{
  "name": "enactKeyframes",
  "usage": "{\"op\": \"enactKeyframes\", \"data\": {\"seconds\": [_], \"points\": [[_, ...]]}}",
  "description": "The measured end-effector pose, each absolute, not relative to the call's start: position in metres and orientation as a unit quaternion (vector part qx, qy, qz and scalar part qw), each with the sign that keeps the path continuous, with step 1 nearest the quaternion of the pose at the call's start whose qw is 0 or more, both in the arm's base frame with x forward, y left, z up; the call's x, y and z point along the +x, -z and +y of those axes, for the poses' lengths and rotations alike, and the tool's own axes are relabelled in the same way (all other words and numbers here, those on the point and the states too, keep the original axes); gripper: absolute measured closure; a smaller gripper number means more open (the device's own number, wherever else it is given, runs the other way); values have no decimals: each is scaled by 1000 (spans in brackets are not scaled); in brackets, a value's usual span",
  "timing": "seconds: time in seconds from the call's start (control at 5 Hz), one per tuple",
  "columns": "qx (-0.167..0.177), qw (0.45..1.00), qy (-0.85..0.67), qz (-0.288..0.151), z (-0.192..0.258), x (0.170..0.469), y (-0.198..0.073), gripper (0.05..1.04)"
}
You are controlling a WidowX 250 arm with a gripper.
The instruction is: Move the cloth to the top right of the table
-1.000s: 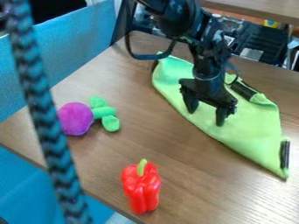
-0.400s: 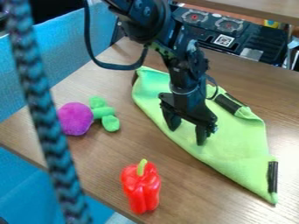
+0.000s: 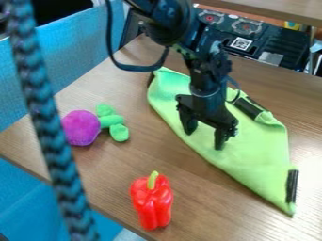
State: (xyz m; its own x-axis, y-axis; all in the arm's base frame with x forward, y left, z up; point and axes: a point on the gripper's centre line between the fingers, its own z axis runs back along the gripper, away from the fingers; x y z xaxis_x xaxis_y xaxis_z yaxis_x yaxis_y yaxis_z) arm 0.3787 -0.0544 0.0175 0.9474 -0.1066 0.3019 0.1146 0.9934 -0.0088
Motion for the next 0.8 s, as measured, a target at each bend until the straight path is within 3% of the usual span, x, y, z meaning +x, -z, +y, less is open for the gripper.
{"op": "enactKeyframes", "data": {"seconds": [0.8], "points": [[-22,985,21,-171,-84,442,-26,83]]}}
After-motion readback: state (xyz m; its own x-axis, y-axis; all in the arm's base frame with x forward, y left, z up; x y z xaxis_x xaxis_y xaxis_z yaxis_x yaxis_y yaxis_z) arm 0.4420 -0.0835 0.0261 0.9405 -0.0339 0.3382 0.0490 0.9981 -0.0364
